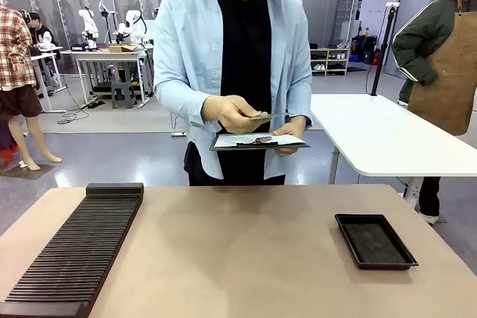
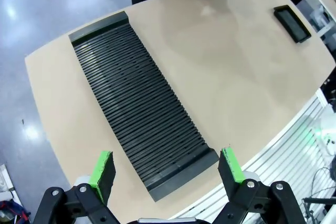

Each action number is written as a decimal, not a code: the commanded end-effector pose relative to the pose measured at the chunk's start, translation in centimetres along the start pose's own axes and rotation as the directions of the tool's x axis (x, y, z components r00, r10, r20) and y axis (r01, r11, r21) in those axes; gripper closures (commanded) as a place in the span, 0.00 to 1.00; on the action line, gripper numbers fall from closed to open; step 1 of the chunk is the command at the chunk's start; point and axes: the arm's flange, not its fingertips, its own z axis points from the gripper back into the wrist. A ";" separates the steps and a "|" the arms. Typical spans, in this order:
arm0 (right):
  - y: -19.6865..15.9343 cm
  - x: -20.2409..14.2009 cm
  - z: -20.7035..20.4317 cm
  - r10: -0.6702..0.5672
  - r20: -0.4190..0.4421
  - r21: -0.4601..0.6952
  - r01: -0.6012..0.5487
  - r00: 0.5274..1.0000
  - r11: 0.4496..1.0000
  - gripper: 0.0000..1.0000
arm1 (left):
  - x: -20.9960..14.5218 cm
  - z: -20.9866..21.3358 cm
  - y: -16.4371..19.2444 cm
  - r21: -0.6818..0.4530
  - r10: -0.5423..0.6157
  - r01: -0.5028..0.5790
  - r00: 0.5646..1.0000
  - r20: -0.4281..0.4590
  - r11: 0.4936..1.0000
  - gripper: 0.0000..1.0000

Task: Inspect the PCB.
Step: Pick up the Blank PCB that the human is holding.

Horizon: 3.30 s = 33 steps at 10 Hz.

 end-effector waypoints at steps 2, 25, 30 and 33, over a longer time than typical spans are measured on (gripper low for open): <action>0.1 0.0 0.1 0.009 0.003 0.014 -0.009 1.000 1.000 0.00 | 0.0 0.0 -0.1 0.009 0.016 -0.016 1.000 -0.018 1.000 0.00; 9.0 9.7 -27.1 -0.626 -0.479 0.477 0.781 0.615 0.402 0.00 | 0.0 0.0 -0.1 0.009 0.016 -0.016 1.000 -0.018 1.000 0.00; 8.3 10.3 -30.3 -0.629 -0.537 0.499 0.813 0.562 0.300 0.07 | 0.0 0.0 -0.1 0.009 0.016 -0.016 1.000 -0.018 1.000 0.00; 8.2 9.9 -30.4 -0.603 -0.563 0.507 0.812 0.565 0.288 0.89 | 0.0 0.0 -0.1 0.009 0.016 -0.016 1.000 -0.018 1.000 0.00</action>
